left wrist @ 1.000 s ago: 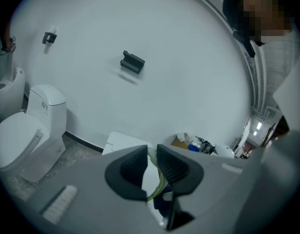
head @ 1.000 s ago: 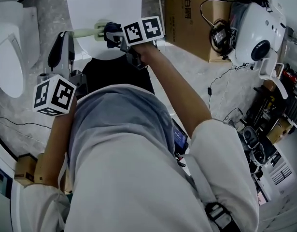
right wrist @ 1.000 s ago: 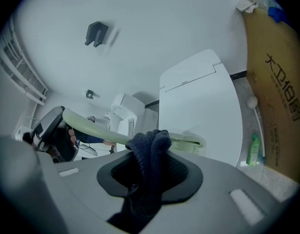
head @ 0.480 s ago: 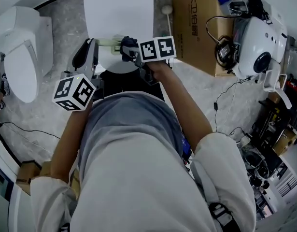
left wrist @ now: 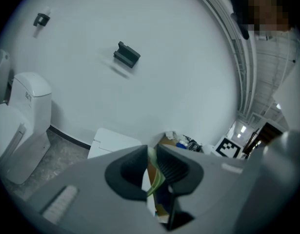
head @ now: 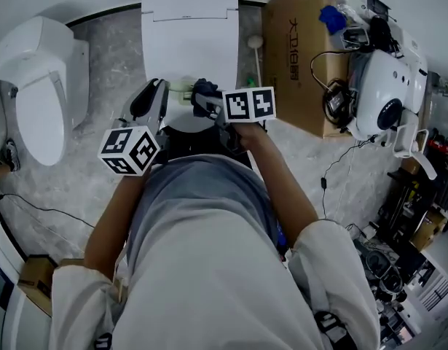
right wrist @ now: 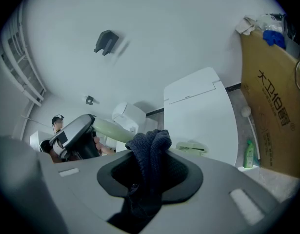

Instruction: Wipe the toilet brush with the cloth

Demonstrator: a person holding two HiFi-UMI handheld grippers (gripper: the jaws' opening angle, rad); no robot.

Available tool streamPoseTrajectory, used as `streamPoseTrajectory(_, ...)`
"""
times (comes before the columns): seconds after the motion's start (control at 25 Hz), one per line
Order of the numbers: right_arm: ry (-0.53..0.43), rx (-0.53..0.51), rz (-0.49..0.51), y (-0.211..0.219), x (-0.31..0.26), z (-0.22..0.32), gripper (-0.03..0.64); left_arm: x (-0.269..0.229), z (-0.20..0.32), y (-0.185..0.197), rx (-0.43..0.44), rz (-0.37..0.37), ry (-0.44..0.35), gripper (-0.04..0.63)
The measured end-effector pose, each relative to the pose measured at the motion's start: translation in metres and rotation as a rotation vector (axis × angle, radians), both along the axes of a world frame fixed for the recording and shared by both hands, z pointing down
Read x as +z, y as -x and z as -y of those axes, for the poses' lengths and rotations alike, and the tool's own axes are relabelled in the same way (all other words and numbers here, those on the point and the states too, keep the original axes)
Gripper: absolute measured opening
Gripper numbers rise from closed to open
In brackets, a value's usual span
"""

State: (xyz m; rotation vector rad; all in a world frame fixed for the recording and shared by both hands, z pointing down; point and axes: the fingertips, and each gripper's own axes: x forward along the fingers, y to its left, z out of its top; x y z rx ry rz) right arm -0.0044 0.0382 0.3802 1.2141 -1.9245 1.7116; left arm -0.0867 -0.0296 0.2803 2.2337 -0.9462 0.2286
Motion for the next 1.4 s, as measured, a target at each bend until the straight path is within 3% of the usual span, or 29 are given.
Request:
streamPoseTrajectory(0.84,-0.118,0.031,0.042,0.033,-0.067,0.009,0.104,-0.001,-0.003,0.009,0.061,-0.042,-0.003,0.000)
streamPoseTrajectory(1.4,-0.235,-0.060,0.032,0.055,-0.106,0.019,0.104,-0.003,-0.005,0.010,0.104,-0.079,0.003,0.000)
